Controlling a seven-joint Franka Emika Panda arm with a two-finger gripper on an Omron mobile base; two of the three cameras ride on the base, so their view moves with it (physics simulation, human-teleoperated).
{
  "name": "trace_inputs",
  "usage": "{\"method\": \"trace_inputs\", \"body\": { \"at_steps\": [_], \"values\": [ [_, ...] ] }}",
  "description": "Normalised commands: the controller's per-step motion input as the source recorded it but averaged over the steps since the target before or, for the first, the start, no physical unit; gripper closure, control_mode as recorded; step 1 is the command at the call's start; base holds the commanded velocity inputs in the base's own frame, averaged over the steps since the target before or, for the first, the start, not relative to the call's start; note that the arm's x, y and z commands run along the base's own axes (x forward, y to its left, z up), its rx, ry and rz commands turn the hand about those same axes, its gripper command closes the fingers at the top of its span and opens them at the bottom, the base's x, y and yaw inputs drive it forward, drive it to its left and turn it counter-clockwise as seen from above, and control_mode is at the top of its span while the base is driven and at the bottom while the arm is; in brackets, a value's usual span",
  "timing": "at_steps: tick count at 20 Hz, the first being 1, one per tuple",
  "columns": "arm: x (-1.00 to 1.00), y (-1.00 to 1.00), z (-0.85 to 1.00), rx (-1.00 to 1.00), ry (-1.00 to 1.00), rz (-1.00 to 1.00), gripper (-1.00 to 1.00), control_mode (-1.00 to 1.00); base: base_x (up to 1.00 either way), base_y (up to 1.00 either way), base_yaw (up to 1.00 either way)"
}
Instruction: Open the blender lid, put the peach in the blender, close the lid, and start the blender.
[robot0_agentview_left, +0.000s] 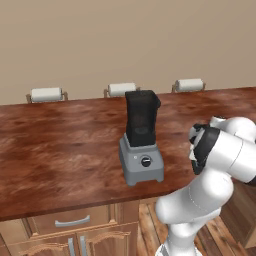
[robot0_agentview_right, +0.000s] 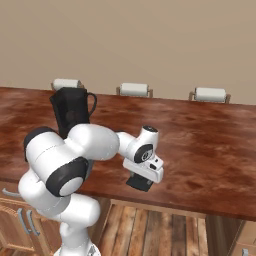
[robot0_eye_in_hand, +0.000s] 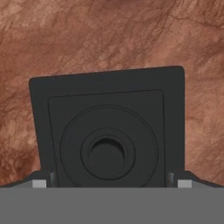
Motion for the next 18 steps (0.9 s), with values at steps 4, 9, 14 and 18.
{"method": "trace_inputs", "body": {
  "at_steps": [4,9,14,18],
  "values": [
    [0.05,0.00,-0.01,0.00,0.00,0.00,-1.00,-1.00,0.00,0.00,0.00],
    [0.09,0.00,0.00,0.00,0.00,0.00,-1.00,-1.00,0.00,0.00,0.00],
    [0.10,0.00,-0.02,0.00,0.00,0.00,-1.00,-1.00,0.00,0.00,0.00],
    [0.13,0.00,-0.06,0.00,0.00,0.00,-1.00,-1.00,0.00,0.00,0.00]
  ]
}}
